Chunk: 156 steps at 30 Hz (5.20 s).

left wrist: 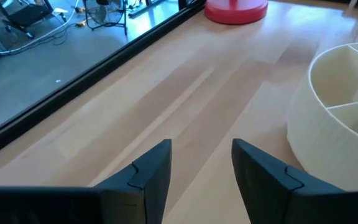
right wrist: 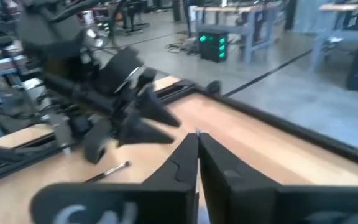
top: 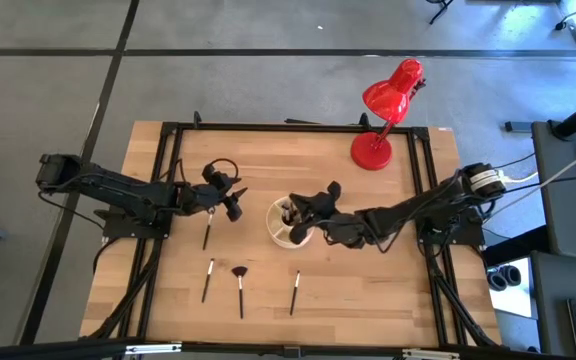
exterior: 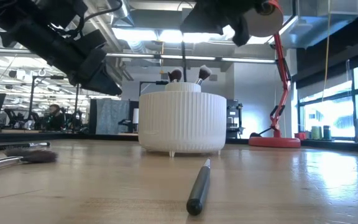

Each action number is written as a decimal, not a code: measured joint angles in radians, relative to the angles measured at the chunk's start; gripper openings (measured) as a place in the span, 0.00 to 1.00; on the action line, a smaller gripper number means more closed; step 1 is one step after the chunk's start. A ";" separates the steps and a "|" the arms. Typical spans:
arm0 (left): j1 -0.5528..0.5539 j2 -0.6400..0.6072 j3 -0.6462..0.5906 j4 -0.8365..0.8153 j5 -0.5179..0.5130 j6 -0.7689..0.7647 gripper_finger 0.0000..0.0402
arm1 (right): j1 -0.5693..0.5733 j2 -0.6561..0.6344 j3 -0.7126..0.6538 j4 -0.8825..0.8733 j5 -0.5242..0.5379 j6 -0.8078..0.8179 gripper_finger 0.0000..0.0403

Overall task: Put items in baskets/containers
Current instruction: Put the black eyeshadow brush into the white brush holder

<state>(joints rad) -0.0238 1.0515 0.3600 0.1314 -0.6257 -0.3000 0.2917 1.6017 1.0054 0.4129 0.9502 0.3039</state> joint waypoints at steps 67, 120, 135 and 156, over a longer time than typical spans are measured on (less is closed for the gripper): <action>-0.291 0.133 -0.004 -0.295 0.021 -0.908 0.01 | 0.057 -0.257 0.000 -0.638 -0.131 0.098 0.32; 0.201 0.370 0.008 -0.104 0.282 -0.372 0.15 | 0.041 -0.257 0.000 -0.853 -0.116 0.264 0.32; 0.198 0.281 -0.008 0.059 0.249 -0.322 0.03 | 0.041 -0.257 0.000 -0.879 -0.115 0.243 0.32; -0.156 0.557 0.241 1.232 0.074 0.236 0.03 | 0.045 -0.337 0.001 -0.986 0.016 0.330 0.32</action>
<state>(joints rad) -0.1798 1.6082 0.6013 1.3633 -0.5519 -0.0644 0.3367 1.2644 1.0061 -0.5732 0.9667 0.6342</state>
